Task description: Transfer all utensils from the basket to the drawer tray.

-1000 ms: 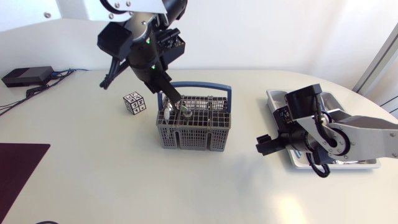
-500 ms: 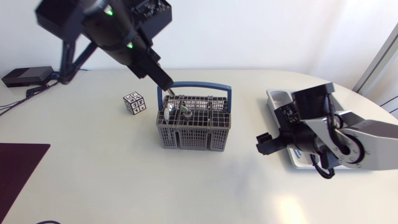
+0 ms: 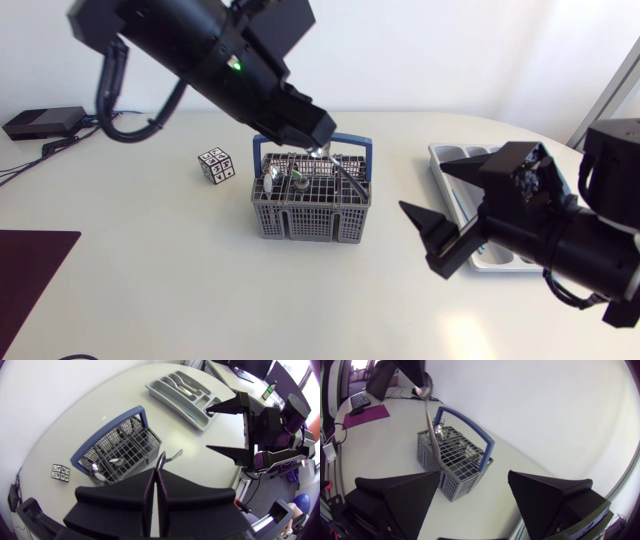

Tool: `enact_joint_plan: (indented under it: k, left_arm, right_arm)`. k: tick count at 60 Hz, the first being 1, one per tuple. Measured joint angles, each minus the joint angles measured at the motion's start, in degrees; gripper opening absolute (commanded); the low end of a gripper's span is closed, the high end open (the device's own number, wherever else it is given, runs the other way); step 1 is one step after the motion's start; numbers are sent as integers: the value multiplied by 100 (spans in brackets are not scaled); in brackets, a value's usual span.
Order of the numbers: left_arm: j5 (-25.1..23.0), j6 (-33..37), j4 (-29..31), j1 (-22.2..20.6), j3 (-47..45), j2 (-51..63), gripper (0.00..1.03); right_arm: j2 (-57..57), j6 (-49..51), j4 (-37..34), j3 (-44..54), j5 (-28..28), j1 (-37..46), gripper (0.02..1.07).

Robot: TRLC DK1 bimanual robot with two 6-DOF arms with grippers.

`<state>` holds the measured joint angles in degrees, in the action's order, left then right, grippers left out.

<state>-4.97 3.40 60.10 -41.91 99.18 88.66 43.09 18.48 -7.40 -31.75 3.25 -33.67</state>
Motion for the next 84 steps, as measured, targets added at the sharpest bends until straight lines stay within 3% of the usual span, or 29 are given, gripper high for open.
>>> enact_joint_plan:
  k: [13, 24, 31, 39, 45, 59, 66, 69, 75, 84]
  left_arm:
    - [-599, -96, 7, 0, 0, 487, 3]
    - [-1008, -160, 7, 0, 0, 516, 3]
    - [-1161, -192, 7, 0, 0, 533, 3]
    - [-1239, -195, 9, 0, 11, 603, 3]
    - [-1283, -195, 9, 0, 11, 636, 3]
    - [-1320, -192, 44, 0, 11, 645, 4]
    - [-1322, -195, 61, 0, 11, 645, 21]
    - [-1322, -192, 70, 0, 11, 645, 37]
    - [-1322, -195, 72, 0, 46, 643, 58]
    - [-1322, -192, 44, 13, 260, 619, 70]
  right_arm:
    - [-155, 407, 302, 262, 590, -1270, 91]
    - [133, 549, 745, 267, 730, -1460, 69]
    - [525, 619, 1047, 267, 896, -1576, 48]
    - [883, 730, 1307, 258, 1102, -1698, 43]
    - [1036, 774, 1373, 216, 1185, -1709, 25]
    - [1204, 883, 1493, 186, 1270, -1725, 8]
    - [1204, 881, 1495, 168, 1305, -1729, 8]
    - [1207, 896, 1488, 151, 1303, -1731, 8]
    - [1207, 901, 1403, 146, 1213, -1770, 8]
    - [1207, 901, 1187, 146, 1123, -1805, 8]
